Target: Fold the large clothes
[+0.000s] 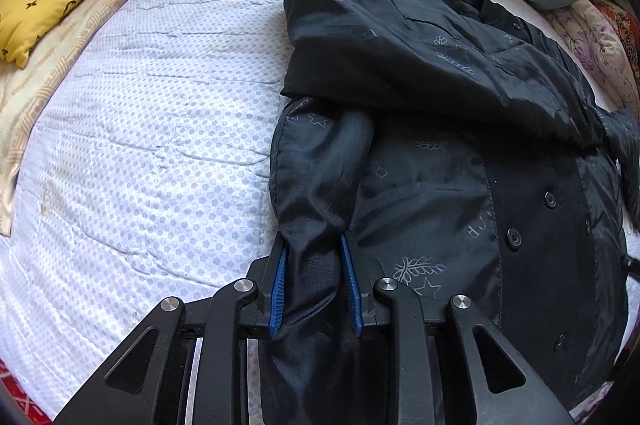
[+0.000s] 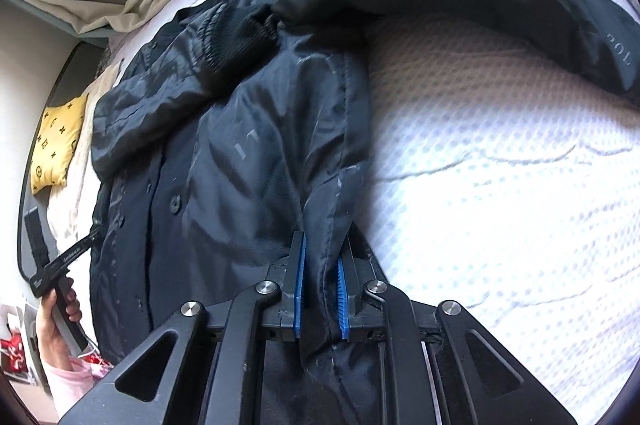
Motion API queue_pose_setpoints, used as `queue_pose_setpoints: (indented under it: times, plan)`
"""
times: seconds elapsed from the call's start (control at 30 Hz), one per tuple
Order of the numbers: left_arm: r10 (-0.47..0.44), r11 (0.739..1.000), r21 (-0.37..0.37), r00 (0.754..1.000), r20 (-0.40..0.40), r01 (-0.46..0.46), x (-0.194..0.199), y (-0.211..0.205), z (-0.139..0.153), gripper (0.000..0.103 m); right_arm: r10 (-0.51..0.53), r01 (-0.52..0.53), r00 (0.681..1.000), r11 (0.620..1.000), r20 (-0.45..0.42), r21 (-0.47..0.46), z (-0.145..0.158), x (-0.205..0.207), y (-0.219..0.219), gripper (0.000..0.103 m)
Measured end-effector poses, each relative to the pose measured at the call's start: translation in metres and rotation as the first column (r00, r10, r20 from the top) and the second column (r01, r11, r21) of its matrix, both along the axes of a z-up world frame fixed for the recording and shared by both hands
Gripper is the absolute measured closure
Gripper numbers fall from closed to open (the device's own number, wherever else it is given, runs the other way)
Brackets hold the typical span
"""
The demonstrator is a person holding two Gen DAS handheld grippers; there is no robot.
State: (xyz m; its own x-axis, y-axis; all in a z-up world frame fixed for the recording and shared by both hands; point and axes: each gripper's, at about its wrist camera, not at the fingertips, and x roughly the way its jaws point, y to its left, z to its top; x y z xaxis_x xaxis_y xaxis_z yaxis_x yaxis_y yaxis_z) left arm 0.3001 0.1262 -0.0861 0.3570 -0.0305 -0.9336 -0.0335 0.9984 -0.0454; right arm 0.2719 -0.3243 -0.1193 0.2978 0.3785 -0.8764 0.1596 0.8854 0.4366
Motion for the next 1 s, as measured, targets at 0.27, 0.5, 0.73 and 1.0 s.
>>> queue_pose_setpoints:
  times: [0.27,0.5,0.73,1.0]
  plan:
    - [0.016,0.998,0.054,1.0,0.012,-0.017,0.008,-0.006,0.012,0.069,-0.124,0.121,0.992,0.988,0.026,0.097,0.005,-0.006,-0.024,0.055]
    - [0.054,0.998,0.025,0.995,0.089,-0.056,0.012,-0.013,0.035,0.055,-0.489,0.457,0.863,0.862,0.123,0.222,0.03,-0.026,-0.125,0.049]
    - [0.058,0.997,0.028,0.951,0.303,-0.069,0.006,-0.032,0.073,0.022,-0.759,0.715,0.646,0.638,0.081,0.284,0.006,-0.044,-0.205,0.045]
    - [0.021,0.999,0.015,0.914,0.405,-0.03,0.001,-0.057,0.082,0.017,-0.829,0.774,0.555,0.543,0.064,0.325,-0.025,-0.026,-0.23,0.045]
